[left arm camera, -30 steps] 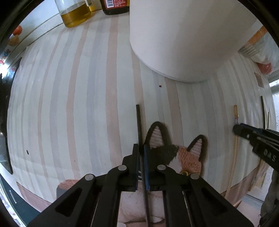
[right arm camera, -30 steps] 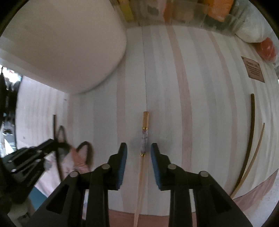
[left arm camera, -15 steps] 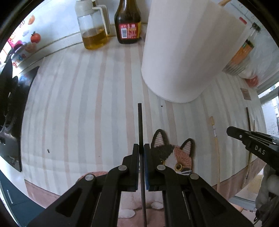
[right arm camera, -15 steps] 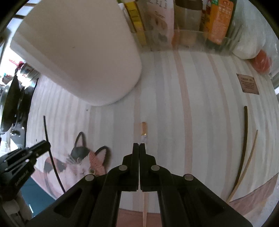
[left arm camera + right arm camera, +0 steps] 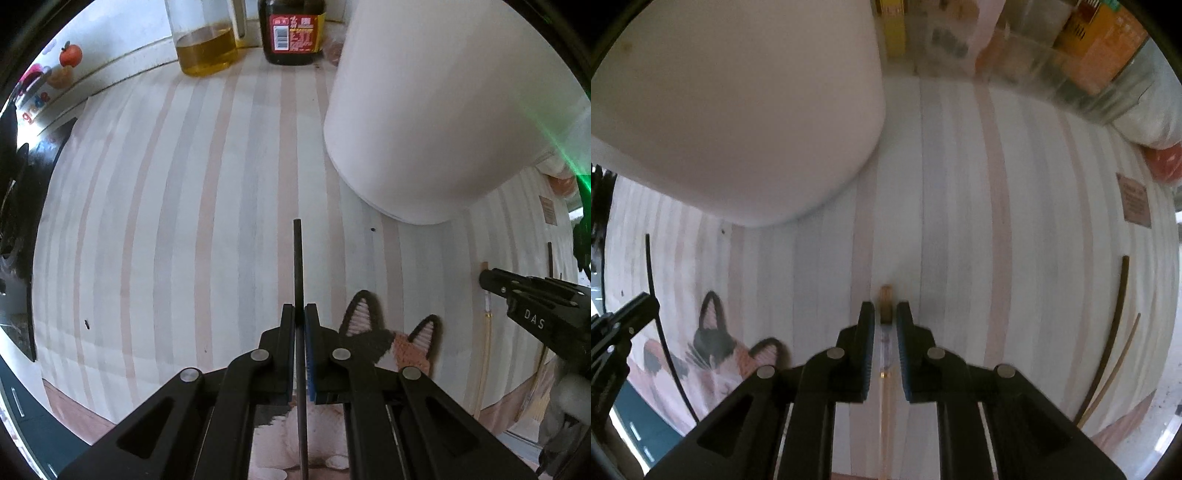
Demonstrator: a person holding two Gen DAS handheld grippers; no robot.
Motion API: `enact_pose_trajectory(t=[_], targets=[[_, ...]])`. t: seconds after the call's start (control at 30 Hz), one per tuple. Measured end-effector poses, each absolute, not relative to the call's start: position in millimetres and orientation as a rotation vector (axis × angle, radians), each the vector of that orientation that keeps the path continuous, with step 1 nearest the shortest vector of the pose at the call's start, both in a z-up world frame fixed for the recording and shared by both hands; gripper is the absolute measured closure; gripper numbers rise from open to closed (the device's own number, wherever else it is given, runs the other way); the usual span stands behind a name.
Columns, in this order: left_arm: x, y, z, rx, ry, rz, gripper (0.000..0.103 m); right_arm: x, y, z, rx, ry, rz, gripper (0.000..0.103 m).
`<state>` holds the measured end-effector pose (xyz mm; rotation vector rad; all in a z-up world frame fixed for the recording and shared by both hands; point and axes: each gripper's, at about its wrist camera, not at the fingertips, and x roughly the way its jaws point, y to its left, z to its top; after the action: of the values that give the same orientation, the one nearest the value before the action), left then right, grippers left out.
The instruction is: Organize utensils
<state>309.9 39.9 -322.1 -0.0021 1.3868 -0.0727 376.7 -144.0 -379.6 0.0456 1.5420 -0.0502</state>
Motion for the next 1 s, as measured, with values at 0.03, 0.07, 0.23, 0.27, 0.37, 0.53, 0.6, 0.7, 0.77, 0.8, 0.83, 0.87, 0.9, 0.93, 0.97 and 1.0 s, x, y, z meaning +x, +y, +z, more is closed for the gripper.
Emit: enact_pose_trajectory(t=[0.03,0.07,0.23,0.27,0.37,0.53,0.6,0.7,0.77,0.8,0.83,0.87,0.9,0.93,0.97,1.0], targets=[[310,41,-322,-0.003,1.386,-0.071,0.101,376,-141,-380,0.045,1.536,-0.044,0.096],[310,42,-321,-0.006,1.382,-0.070,0.101,374,-142,-380,0.058,1.524,-0.038,0.097],[300,45,-301,-0.013,1.338,-0.079,0.101,357,-150,-360,0.148,1.443,0.004,0.103],[298,45,-295,-0.014,1.328,-0.083,0.101,352,-151,-350,0.159,1.414,0.016,0.103],[291,46,-279,-0.021,1.301,-0.093,0.101,337,-154,-328,0.185,1.356,0.038,0.103],[284,46,-262,-0.010,1.269,-0.107,0.101,331,-157,-318,0.227,1.402,0.076,0.103],[287,44,-264,0.001,1.275,-0.102,0.101,335,-153,-326,0.174,1.443,0.055,0.100],[292,39,-280,0.006,1.312,-0.100,0.101,337,-147,-342,0.142,1.520,0.051,0.067],[295,36,-292,0.011,1.337,-0.096,0.101,336,-144,-355,0.105,1.561,0.042,0.066],[295,35,-297,0.012,1.348,-0.094,0.101,334,-142,-363,0.084,1.581,0.032,0.066],[296,35,-302,0.011,1.358,-0.092,0.101,333,-140,-368,0.069,1.599,0.029,0.066],[296,35,-306,0.008,1.366,-0.091,0.101,331,-136,-376,0.046,1.627,0.027,0.066],[296,35,-308,0.007,1.370,-0.090,0.101,329,-132,-374,0.016,1.601,0.028,0.068],[296,36,-311,0.006,1.375,-0.087,0.101,328,-128,-375,-0.023,1.604,0.020,0.079],[296,37,-313,0.002,1.379,-0.085,0.101,327,-124,-375,-0.070,1.593,0.003,0.093],[296,38,-315,-0.002,1.382,-0.085,0.101,325,-122,-374,-0.085,1.577,-0.003,0.095]])
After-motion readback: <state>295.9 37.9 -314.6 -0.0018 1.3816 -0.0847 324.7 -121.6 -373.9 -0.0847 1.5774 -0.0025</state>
